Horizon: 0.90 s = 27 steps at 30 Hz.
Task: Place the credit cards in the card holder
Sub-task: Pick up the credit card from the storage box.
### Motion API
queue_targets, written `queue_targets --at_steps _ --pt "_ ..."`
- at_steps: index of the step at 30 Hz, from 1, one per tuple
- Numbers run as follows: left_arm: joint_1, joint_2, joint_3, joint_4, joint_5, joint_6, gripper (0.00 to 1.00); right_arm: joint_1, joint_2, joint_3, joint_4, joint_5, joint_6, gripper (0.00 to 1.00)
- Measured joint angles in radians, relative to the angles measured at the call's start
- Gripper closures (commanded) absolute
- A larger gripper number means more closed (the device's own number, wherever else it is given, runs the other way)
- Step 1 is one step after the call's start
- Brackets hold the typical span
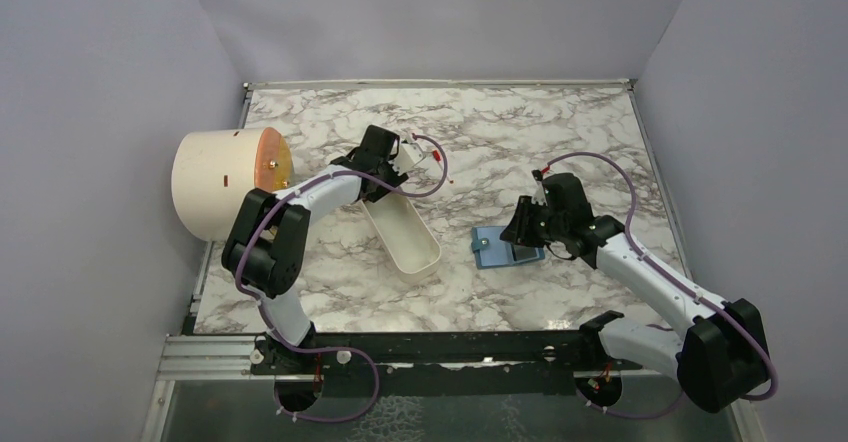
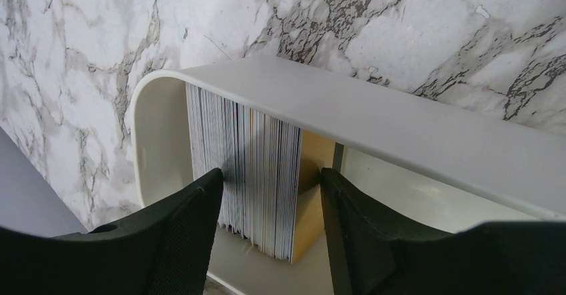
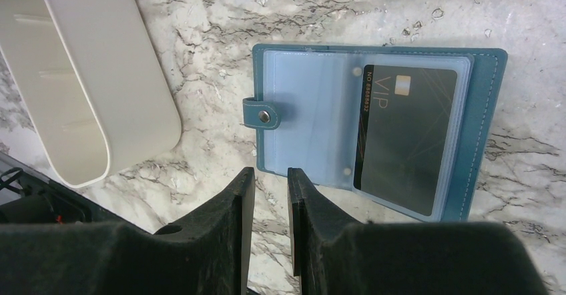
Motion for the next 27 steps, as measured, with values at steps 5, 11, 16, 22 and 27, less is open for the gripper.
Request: queue_targets --at_steps 5,11,16,22,27 --pt "-0.001 0.0 0.0 0.0 -0.015 0.002 0.47 0.0 0.0 0.0 0.0 0.0 -0.003 0.75" --pt "-0.004 0.0 0.0 0.001 -0.03 0.002 0.51 0.0 0.001 0.0 0.0 0.0 -0.003 0.74" --pt "-0.005 0.0 0.0 0.001 -0.04 0.002 0.53 0.0 0.001 0.0 0.0 0.0 -0.003 0.75" --pt "-0.009 0.0 0.0 0.0 -0.046 0.002 0.58 0.0 0.0 0.0 0.0 0.0 -0.003 0.75" --pt "-0.013 -0.004 0.0 -0.001 -0.048 0.002 0.64 0.0 -0.005 0.0 0.0 0.0 -0.002 0.75"
